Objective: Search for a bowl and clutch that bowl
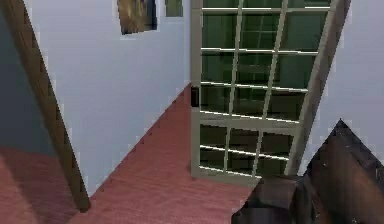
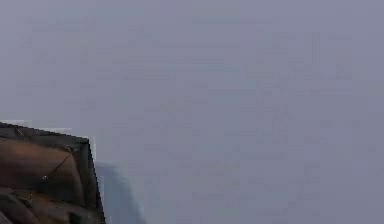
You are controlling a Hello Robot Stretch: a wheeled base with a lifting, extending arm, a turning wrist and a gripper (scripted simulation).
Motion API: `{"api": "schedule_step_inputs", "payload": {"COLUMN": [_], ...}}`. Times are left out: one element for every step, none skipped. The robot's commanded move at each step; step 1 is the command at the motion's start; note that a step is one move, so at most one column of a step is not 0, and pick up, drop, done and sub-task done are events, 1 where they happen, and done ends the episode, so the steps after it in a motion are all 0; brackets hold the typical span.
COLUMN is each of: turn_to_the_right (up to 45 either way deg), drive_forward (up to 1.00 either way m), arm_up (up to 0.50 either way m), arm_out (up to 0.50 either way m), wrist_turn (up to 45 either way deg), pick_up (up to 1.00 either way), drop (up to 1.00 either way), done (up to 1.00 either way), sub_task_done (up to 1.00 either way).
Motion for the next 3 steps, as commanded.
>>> {"api": "schedule_step_inputs", "payload": {"turn_to_the_right": [-42.0,0.0,30.0], "drive_forward": [0.0,0.15,0.0], "arm_up": [0.0,0.0,0.0], "arm_out": [0.0,0.0,0.0], "wrist_turn": [0.0,0.0,0.0], "pick_up": [0.0,0.0,0.0], "drop": [0.0,0.0,0.0], "done": [0.0,0.0,0.0], "sub_task_done": [0.0,0.0,0.0]}}
